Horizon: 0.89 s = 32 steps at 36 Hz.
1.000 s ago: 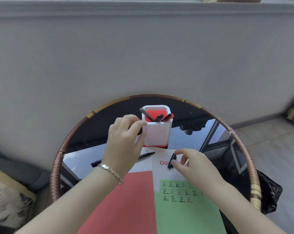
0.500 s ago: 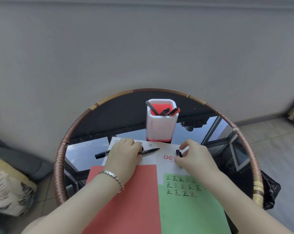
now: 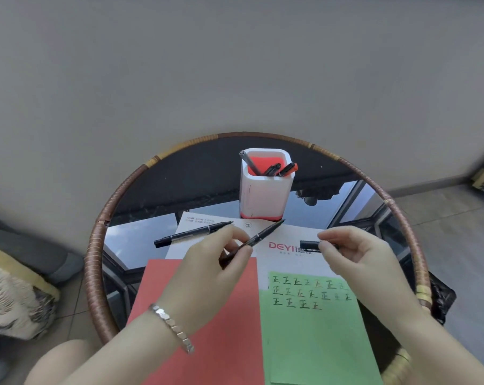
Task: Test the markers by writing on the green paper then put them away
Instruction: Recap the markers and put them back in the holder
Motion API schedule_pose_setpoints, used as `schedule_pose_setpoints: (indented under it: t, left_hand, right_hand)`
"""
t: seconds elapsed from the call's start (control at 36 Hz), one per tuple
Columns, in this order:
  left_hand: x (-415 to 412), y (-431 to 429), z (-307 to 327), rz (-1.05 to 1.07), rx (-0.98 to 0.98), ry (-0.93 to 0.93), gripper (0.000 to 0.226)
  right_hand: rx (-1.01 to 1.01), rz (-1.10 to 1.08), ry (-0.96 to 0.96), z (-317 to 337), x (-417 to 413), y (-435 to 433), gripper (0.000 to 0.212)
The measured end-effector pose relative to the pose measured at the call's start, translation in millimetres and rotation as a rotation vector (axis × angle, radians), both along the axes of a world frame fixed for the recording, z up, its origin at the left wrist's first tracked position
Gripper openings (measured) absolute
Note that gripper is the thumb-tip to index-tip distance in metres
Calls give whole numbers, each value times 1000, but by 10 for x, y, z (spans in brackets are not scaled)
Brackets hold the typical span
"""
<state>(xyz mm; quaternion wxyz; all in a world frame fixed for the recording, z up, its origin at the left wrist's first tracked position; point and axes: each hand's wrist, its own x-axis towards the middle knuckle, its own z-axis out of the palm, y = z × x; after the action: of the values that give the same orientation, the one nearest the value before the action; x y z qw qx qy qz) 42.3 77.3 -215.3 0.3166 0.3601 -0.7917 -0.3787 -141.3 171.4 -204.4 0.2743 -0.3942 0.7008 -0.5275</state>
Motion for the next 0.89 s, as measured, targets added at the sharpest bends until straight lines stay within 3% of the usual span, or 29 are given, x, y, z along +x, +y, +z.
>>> schedule_pose_setpoints:
  t: [0.11,0.19,0.36,0.89]
  left_hand:
    - [30,72,-15,-46,81,69,16]
    - [46,84,-38,-52,63,71,12]
    - [72,83,-34,-57,36,85,25]
    - [80,105,-24,-81,-92,31,16]
  right_hand:
    - [-55,-22,-92,45,6,33,10]
    - [-109,-9,-26,89,-3,50,12]
    - [-165,51,48,162,-8,83,18]
    - [-182,99,150,157,4,124,23]
